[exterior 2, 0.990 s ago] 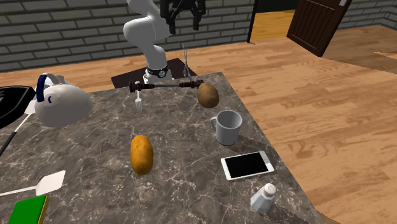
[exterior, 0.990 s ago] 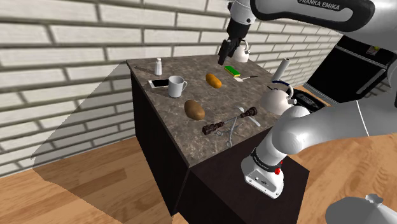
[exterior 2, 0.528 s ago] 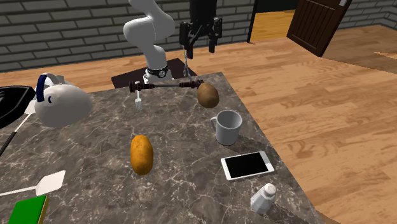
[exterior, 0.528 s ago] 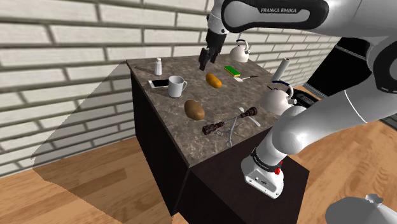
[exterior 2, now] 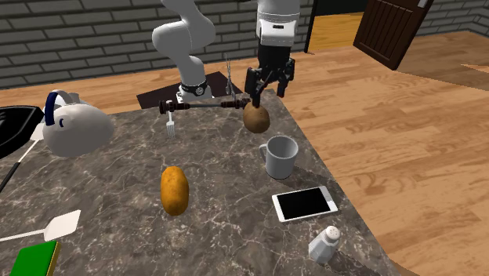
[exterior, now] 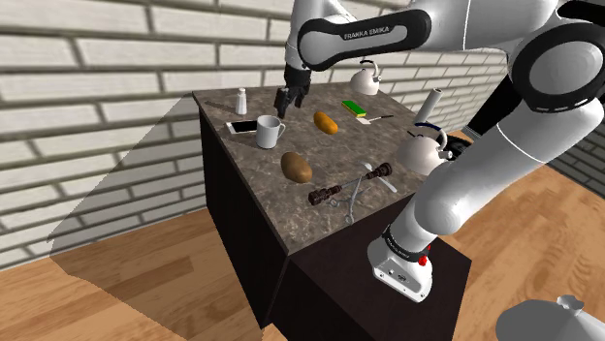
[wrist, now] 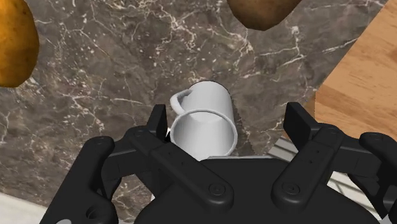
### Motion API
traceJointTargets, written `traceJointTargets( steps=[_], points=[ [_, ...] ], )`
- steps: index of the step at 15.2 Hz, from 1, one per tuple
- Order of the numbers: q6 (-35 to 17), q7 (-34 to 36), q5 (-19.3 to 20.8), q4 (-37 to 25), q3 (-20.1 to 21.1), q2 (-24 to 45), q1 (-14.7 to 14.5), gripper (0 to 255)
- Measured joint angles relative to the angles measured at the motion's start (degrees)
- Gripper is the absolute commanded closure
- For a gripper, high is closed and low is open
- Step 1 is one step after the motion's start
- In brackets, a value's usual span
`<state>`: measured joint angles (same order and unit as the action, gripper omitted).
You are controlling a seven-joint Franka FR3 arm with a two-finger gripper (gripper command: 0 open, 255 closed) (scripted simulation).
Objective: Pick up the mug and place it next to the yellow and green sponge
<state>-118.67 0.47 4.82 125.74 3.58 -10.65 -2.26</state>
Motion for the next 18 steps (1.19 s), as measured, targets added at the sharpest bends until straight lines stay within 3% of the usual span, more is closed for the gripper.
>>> traceJointTargets(
  steps=[8,18],
  points=[
    [-5.78,3.24,1.06,-10.30,1.10,17.12,-0.81,0],
    [-11.28,3.76,1.80,-9.37,0.80,21.78,-0.70,0]
  ],
)
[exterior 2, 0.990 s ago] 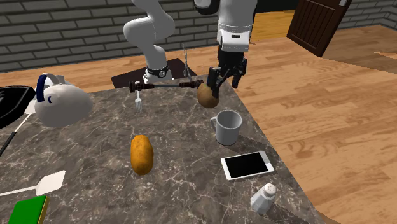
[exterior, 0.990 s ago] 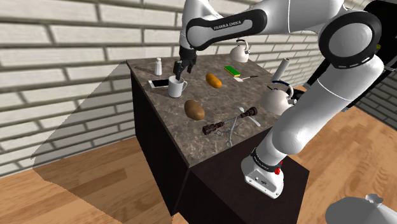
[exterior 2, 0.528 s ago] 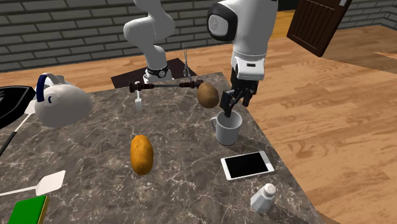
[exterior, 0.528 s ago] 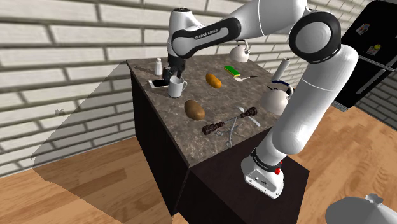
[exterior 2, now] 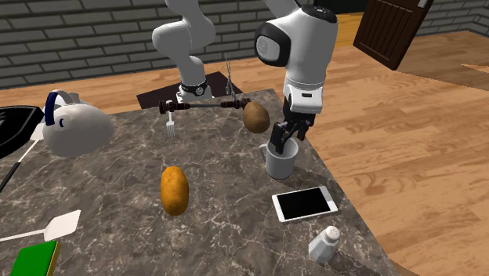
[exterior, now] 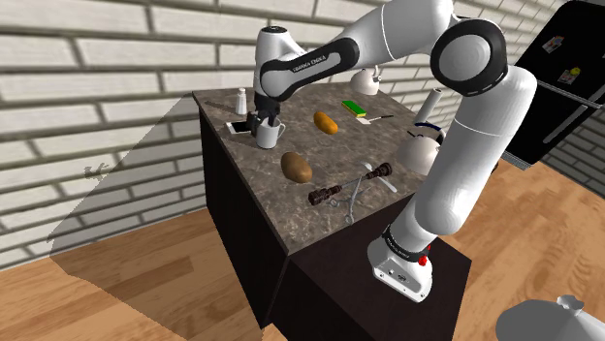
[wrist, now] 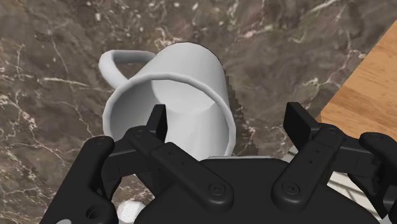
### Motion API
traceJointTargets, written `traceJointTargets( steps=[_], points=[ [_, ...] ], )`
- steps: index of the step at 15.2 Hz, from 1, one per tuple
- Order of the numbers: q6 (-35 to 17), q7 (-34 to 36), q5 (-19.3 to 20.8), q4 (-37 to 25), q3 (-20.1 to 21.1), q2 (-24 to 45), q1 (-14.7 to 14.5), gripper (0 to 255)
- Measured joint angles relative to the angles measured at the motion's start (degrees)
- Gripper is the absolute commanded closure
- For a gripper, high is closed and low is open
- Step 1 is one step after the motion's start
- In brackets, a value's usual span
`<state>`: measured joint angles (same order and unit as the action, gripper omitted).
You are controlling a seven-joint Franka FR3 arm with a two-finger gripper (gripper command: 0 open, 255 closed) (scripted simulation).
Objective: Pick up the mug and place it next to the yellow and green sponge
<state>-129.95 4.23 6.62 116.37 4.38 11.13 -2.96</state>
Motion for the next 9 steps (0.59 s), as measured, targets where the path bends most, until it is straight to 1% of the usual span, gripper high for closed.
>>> traceJointTargets(
  steps=[4,5,9],
  points=[
    [-0.24,0.05,0.03,0.14,0.00,0.09,-0.01,0],
    [-0.25,0.05,0.03,0.14,0.00,0.09,-0.01,255],
    [-0.26,0.05,0.03,0.14,0.00,0.09,-0.02,255]
  ],
)
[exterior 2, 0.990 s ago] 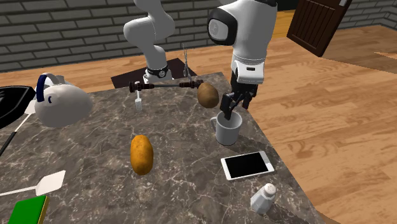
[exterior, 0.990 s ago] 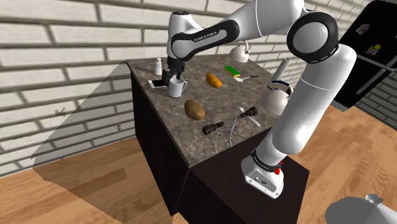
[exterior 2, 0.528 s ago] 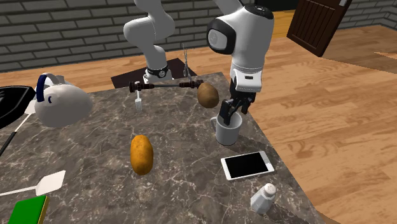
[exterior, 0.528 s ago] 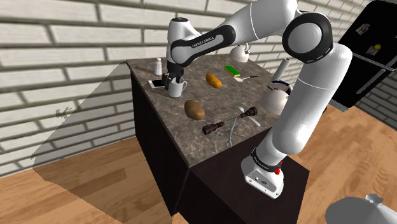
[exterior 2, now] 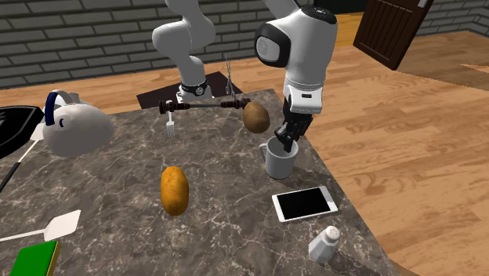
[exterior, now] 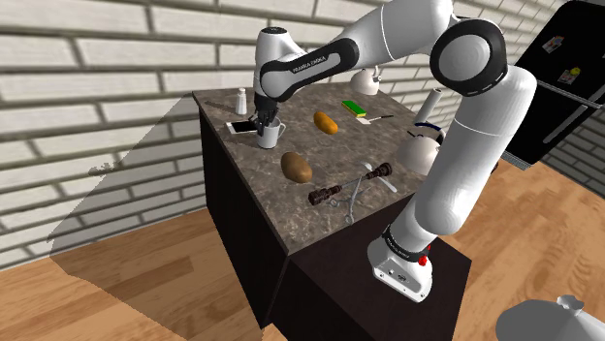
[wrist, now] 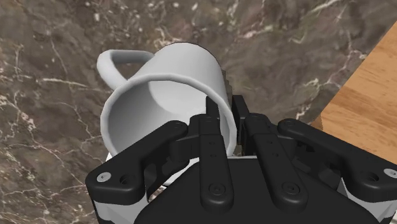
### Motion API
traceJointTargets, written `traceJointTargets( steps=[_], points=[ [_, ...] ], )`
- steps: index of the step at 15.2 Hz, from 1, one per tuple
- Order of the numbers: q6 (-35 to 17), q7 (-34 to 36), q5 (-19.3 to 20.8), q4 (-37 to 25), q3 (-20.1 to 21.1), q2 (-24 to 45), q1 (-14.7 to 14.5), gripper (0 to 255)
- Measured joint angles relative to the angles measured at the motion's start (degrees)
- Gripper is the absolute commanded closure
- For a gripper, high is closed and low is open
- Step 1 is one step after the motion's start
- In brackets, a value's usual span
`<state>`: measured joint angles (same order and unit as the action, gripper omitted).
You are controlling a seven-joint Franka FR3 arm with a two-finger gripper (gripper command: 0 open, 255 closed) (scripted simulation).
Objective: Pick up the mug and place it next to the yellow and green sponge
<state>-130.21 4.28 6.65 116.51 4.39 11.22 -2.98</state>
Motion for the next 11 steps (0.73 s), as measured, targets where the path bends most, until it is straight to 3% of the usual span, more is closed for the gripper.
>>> traceJointTargets(
  steps=[11],
  points=[
    [2.53,-0.36,-0.34,-1.11,0.08,-1.44,0.03,255]
  ],
)
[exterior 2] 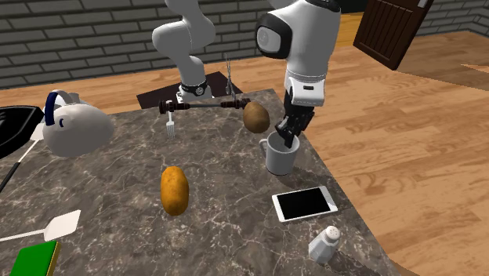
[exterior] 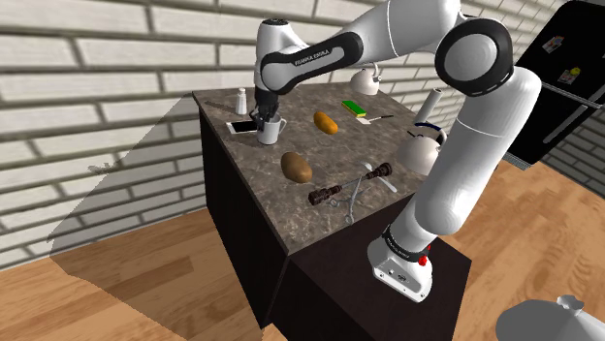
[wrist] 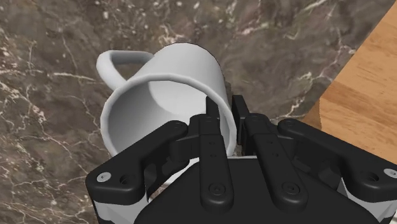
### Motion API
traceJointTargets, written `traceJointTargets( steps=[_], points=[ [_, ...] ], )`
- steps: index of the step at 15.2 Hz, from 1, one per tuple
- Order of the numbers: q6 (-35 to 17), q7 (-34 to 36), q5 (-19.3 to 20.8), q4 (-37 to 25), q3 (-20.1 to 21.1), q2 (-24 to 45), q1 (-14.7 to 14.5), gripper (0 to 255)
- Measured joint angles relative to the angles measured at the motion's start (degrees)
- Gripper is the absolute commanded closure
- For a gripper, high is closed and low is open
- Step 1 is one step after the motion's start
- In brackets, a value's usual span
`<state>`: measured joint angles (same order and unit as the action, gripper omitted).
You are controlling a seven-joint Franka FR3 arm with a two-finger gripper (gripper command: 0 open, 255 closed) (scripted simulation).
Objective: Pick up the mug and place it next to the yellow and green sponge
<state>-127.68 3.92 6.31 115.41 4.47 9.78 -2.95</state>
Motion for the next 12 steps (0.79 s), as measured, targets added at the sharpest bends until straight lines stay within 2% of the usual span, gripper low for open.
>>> traceJointTargets(
  steps=[12],
  points=[
    [8.80,-1.03,-0.89,-5.35,0.17,-3.50,0.02,255]
  ],
)
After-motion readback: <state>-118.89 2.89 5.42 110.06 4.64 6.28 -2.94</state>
